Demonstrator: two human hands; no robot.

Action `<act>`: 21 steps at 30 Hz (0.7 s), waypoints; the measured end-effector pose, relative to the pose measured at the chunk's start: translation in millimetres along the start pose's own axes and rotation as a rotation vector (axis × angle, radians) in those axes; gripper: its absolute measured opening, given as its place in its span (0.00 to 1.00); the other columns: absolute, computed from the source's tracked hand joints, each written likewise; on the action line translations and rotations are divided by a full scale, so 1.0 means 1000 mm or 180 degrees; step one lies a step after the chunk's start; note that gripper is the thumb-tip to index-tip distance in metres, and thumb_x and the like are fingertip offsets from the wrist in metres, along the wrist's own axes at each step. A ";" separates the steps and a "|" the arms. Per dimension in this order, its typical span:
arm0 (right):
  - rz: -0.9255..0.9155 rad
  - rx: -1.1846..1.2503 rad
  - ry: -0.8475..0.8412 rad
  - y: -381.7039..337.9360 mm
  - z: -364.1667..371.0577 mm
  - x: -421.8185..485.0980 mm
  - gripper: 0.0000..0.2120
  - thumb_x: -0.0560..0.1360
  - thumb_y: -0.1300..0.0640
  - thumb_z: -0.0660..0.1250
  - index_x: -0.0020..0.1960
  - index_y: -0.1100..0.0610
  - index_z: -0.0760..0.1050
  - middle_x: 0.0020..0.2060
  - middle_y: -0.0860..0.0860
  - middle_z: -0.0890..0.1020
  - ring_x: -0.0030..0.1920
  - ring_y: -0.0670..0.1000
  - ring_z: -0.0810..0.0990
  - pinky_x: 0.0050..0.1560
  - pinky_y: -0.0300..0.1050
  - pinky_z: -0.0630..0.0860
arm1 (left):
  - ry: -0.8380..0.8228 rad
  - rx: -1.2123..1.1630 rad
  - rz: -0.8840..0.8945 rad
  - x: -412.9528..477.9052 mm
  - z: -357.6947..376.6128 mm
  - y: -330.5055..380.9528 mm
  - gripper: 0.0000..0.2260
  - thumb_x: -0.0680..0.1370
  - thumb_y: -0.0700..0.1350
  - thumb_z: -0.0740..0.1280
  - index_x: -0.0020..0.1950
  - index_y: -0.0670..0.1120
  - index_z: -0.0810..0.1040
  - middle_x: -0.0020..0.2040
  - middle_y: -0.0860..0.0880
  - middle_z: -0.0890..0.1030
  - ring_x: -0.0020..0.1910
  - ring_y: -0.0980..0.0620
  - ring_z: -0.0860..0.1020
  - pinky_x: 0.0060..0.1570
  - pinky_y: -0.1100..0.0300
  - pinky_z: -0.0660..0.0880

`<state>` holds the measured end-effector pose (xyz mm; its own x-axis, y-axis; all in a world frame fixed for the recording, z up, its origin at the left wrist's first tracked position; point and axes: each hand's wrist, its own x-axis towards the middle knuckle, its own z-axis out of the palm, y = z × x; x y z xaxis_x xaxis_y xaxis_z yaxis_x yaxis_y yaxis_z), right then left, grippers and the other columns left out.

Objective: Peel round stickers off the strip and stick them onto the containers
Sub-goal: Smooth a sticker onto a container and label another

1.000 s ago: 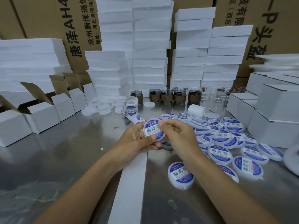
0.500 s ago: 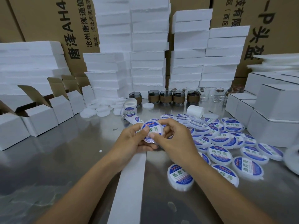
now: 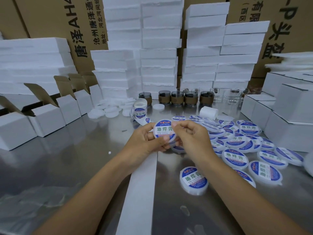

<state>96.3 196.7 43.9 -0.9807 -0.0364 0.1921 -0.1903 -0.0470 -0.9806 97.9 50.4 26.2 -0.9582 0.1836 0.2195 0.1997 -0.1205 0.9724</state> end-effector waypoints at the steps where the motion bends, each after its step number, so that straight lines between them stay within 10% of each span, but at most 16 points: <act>1: -0.0008 -0.0149 0.0060 0.001 0.000 0.001 0.03 0.75 0.54 0.67 0.44 0.54 0.77 0.31 0.52 0.83 0.27 0.43 0.78 0.31 0.37 0.76 | 0.0021 0.0039 -0.0003 0.000 0.000 0.000 0.23 0.65 0.46 0.73 0.58 0.43 0.76 0.44 0.44 0.85 0.37 0.50 0.82 0.44 0.58 0.80; 8: -0.0439 -0.0762 0.0203 0.008 -0.002 0.001 0.02 0.75 0.52 0.66 0.44 0.49 0.77 0.34 0.54 0.83 0.34 0.46 0.81 0.41 0.48 0.79 | 0.0329 0.0004 -0.0140 0.003 -0.001 0.000 0.07 0.78 0.45 0.63 0.49 0.42 0.78 0.38 0.42 0.84 0.34 0.51 0.82 0.38 0.61 0.81; 13: -0.0686 -0.1125 0.0013 0.013 0.001 -0.001 0.16 0.75 0.54 0.67 0.62 0.50 0.75 0.33 0.46 0.84 0.39 0.44 0.82 0.46 0.44 0.79 | 0.0474 0.0002 -0.0140 0.003 -0.004 0.001 0.07 0.79 0.45 0.63 0.52 0.44 0.78 0.40 0.42 0.84 0.33 0.51 0.81 0.38 0.61 0.80; 21: -0.0613 -0.0900 0.0828 0.009 -0.028 0.019 0.10 0.75 0.59 0.66 0.54 0.49 0.74 0.33 0.47 0.80 0.34 0.46 0.79 0.34 0.39 0.75 | 0.1236 -0.0129 -0.0106 0.006 -0.007 0.005 0.04 0.78 0.44 0.65 0.50 0.46 0.78 0.39 0.49 0.78 0.31 0.56 0.76 0.32 0.64 0.76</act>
<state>74.3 223.2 37.8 -0.8977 0.2011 0.3920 -0.3403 0.2484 -0.9069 92.1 44.2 31.5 -0.9718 -0.1937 0.1342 0.1664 -0.1605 0.9729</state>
